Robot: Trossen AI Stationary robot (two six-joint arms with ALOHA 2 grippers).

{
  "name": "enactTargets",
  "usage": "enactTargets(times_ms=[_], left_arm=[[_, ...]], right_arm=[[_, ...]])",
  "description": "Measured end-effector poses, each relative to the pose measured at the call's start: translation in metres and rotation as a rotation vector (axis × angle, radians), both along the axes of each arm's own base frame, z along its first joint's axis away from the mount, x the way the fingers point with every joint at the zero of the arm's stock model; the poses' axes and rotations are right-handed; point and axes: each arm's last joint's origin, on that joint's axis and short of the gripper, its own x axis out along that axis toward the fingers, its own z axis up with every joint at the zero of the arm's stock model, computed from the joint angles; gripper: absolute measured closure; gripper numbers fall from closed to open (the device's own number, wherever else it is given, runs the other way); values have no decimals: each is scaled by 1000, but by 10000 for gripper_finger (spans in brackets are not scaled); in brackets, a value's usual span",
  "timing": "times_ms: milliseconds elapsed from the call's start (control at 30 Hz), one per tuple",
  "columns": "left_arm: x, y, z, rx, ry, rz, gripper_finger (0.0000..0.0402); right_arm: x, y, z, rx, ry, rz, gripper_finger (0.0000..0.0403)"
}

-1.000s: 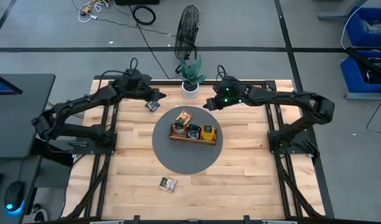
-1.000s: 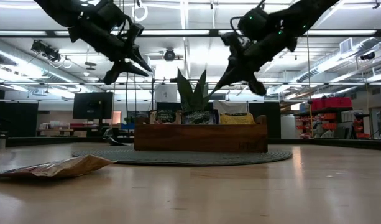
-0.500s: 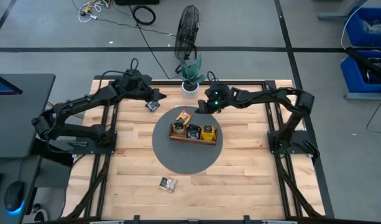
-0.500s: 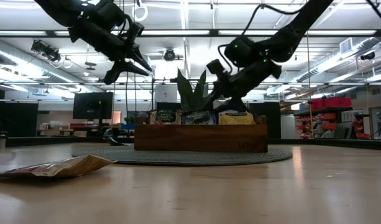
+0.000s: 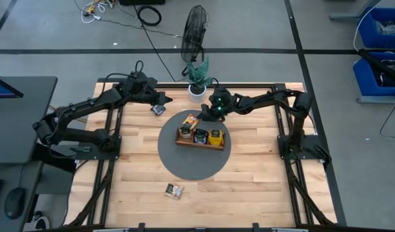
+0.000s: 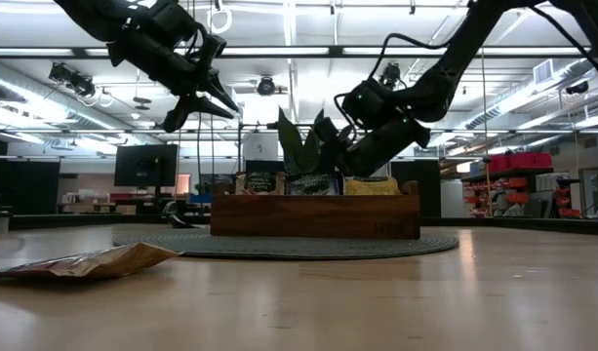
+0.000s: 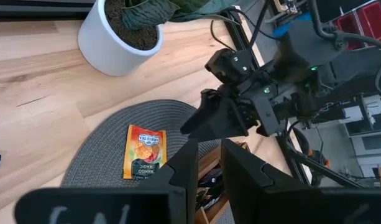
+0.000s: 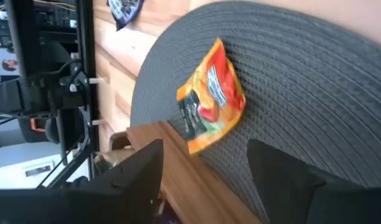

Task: Pick & Place Tea
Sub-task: Put the yellow tea bag into the right section of the wooden organizer

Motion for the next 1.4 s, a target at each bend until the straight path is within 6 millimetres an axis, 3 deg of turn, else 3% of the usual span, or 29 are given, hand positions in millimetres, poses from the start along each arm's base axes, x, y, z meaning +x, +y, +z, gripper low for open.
enactTargets(times_ms=[367, 700, 1400], left_arm=[[0, 0, 0, 2, -2, 1, 330], [0, 0, 1, 13, -4, -4, 330], [0, 0, 1, 33, -3, -13, 330]], right_arm=[[32, -7, -1, 35, 40, 4, 181], [22, -2, 3, 3, 167, 25, 181], [27, -6, -12, 14, 169, -56, 182]])
